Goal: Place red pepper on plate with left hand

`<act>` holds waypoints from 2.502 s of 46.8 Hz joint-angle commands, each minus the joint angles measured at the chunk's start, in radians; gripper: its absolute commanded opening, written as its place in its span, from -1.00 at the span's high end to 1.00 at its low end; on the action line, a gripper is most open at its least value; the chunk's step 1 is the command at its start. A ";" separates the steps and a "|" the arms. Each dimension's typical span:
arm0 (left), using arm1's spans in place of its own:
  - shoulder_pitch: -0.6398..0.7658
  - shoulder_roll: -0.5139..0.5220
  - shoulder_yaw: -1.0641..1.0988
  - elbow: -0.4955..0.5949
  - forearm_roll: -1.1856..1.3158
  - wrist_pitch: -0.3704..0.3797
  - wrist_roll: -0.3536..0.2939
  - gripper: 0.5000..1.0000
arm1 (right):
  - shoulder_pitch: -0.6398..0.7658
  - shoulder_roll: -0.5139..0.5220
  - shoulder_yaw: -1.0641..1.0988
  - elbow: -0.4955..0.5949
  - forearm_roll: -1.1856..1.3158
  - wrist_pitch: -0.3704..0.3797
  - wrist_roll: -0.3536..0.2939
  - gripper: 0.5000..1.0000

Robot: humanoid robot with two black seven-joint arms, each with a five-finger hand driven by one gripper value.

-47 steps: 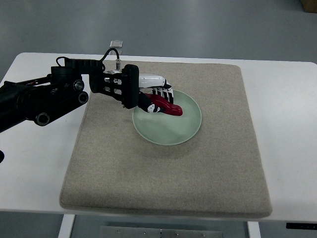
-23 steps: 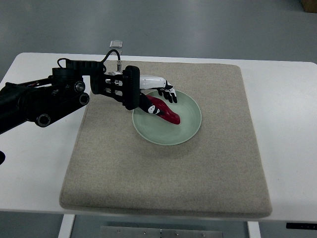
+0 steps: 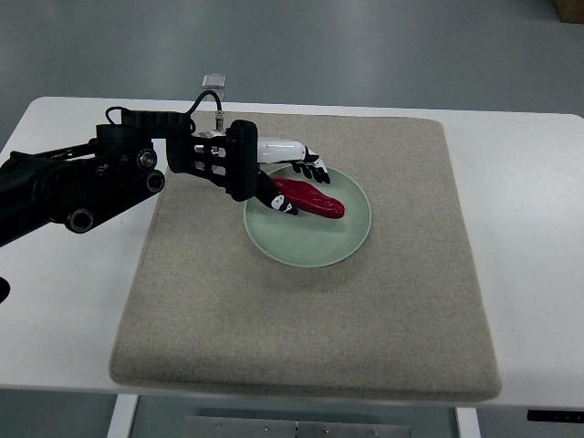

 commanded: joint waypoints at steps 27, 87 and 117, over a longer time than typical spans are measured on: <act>-0.001 0.008 -0.016 0.183 -0.022 0.109 0.002 -0.55 | 0.000 0.000 0.000 0.000 0.001 0.000 0.000 -0.71; -0.001 -0.023 -0.091 0.382 -1.397 0.370 0.023 -0.97 | 0.001 0.000 0.000 0.000 -0.001 -0.001 0.000 -0.71; 0.030 -0.041 -0.143 0.519 -1.729 0.056 0.014 -0.97 | 0.000 0.000 0.000 0.000 -0.001 -0.001 0.000 -0.71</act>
